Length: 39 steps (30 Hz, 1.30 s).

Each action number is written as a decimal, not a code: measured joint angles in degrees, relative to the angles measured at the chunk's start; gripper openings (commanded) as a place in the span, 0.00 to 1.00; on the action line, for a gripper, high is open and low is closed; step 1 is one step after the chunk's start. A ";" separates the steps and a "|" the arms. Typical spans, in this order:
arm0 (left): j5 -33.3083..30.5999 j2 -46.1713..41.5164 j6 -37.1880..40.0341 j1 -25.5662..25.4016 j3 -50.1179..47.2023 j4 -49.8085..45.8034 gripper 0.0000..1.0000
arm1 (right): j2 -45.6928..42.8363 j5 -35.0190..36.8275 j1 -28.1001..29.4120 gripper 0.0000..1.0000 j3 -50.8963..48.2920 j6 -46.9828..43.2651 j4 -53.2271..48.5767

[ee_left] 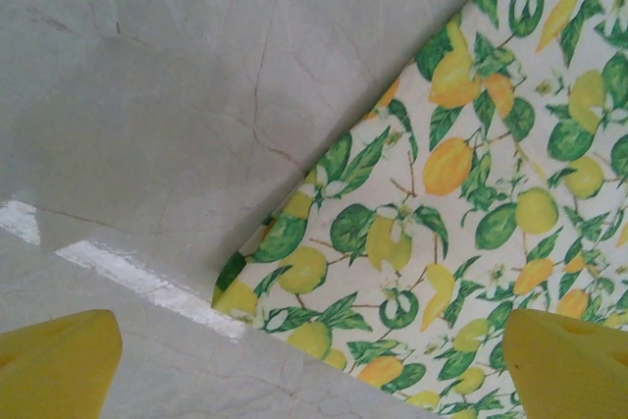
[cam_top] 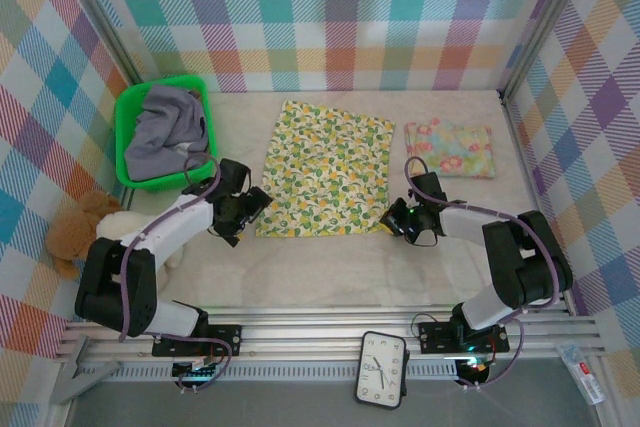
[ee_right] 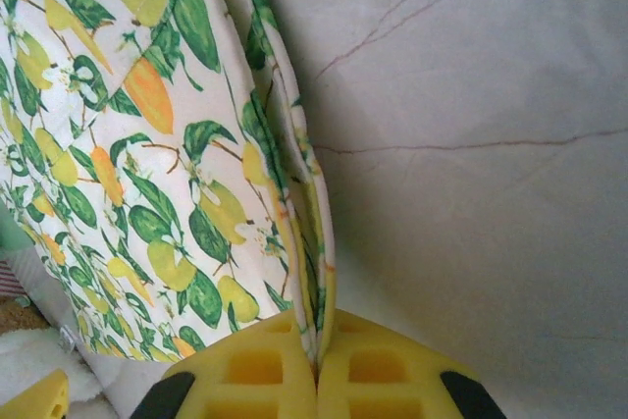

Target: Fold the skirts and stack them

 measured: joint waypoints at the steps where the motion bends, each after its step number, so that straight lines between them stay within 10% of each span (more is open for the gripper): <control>1: 0.44 -0.04 0.35 0.00 -0.42 -0.02 0.97 | -0.22 -0.04 0.00 0.00 0.00 0.00 0.00; 16: 6.62 2.32 -0.39 -0.07 -4.24 5.16 0.49 | -0.70 -1.05 0.00 0.00 0.02 1.11 0.24; 39: 1.64 7.19 -0.42 -2.67 -1.51 1.46 0.46 | -0.22 -1.49 0.00 0.00 0.17 1.09 0.42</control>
